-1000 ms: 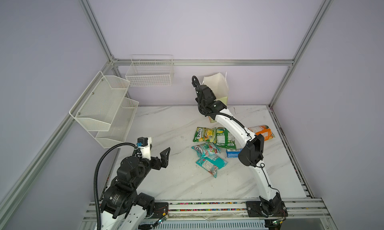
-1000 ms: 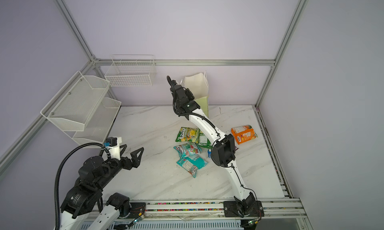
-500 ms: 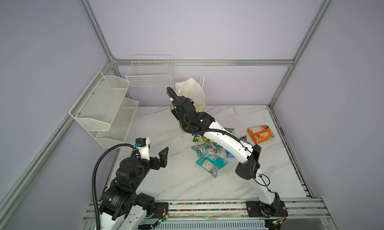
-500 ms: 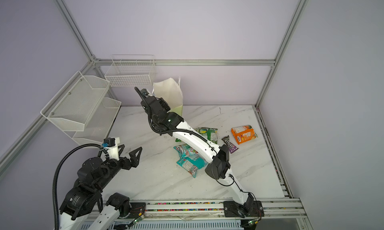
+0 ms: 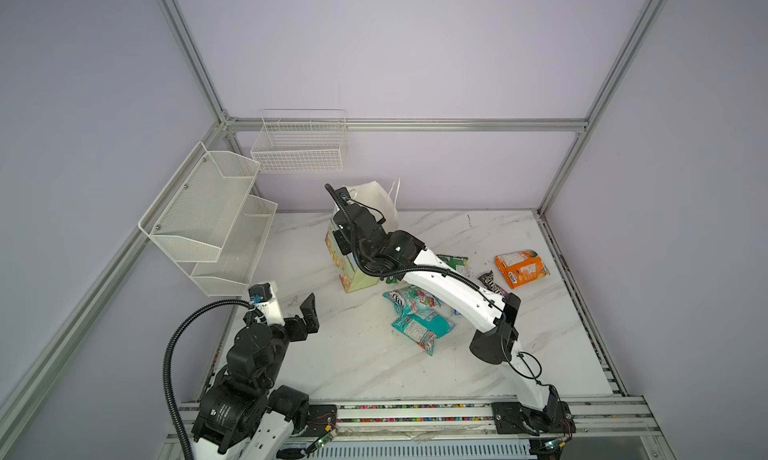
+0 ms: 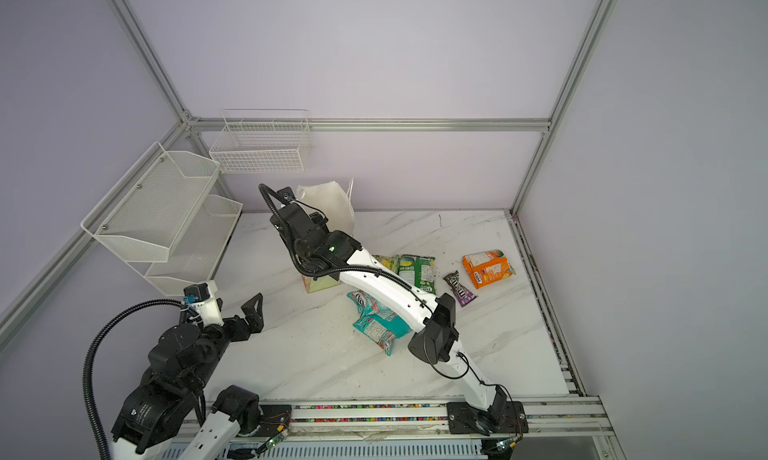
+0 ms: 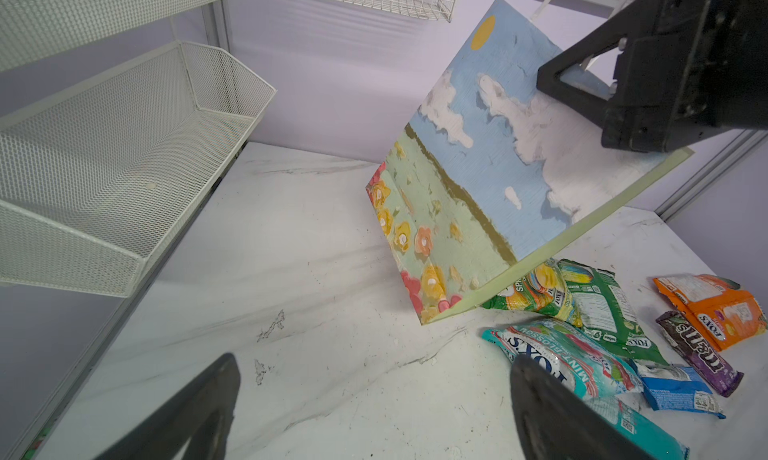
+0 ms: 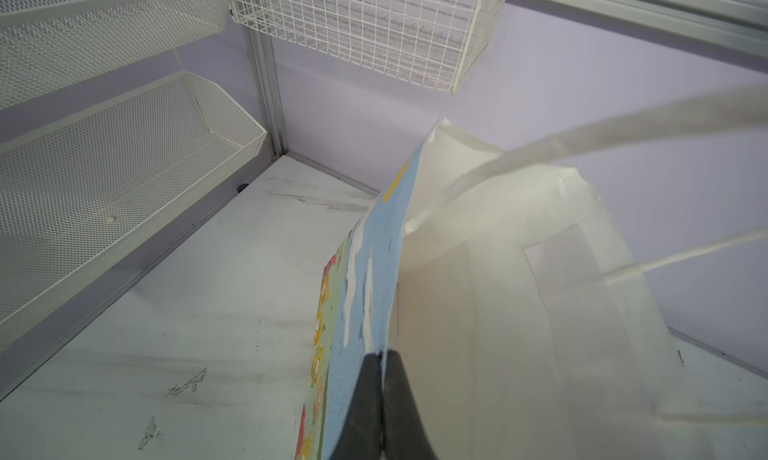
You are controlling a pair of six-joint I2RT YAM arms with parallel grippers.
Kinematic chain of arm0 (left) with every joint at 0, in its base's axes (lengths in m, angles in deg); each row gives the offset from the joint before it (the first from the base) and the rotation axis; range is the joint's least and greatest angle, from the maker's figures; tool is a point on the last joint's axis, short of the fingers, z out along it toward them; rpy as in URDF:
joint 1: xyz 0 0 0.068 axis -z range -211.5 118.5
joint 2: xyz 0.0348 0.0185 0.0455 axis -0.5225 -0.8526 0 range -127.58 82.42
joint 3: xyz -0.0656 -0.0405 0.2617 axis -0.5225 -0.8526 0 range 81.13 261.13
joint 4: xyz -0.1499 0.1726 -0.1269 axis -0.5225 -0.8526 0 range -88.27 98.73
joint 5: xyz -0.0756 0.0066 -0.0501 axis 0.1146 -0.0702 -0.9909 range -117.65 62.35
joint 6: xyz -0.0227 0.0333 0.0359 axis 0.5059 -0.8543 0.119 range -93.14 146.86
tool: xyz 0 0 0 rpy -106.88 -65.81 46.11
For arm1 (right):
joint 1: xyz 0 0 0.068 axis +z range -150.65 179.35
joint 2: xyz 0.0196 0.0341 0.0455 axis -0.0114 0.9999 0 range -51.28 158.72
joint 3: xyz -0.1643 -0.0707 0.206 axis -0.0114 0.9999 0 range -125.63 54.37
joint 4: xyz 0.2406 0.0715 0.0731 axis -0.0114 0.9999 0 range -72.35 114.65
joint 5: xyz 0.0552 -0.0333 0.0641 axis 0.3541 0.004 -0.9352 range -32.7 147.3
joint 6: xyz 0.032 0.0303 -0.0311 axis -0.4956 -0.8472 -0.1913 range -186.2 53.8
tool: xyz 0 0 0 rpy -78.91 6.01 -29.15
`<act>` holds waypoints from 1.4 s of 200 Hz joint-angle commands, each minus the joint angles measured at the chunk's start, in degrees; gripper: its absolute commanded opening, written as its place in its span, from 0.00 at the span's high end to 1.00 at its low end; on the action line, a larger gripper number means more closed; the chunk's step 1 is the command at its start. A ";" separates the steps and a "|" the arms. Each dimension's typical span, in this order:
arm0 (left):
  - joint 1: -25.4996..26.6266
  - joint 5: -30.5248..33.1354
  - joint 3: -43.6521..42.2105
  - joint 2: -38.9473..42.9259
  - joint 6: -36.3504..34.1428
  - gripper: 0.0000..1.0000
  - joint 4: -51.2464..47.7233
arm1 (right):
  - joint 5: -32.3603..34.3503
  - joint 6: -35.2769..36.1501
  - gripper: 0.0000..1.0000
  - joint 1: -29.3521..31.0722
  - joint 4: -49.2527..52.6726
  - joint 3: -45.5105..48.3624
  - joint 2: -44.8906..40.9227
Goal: Place the snacks into the paper bag
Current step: 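Grasp the paper bag's rim with the right gripper, then pull the bag upright and open with the right gripper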
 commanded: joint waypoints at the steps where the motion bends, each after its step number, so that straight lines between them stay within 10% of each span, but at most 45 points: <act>1: 0.33 1.33 -0.77 0.13 0.77 0.00 0.51 | -0.59 -5.47 1.00 0.46 0.48 -0.62 0.81; 152: 0.37 1.01 -0.82 -0.28 0.64 0.00 0.34 | 4.33 -4.49 1.00 0.49 1.82 -5.54 8.35; 182: 0.36 1.14 -0.81 -0.35 0.69 0.00 0.29 | 1.03 -4.42 0.44 0.46 0.48 -5.49 7.40; 280: 0.36 1.75 -0.73 -0.61 0.73 0.00 0.08 | -10.24 -5.97 0.37 0.84 -3.84 -3.72 1.15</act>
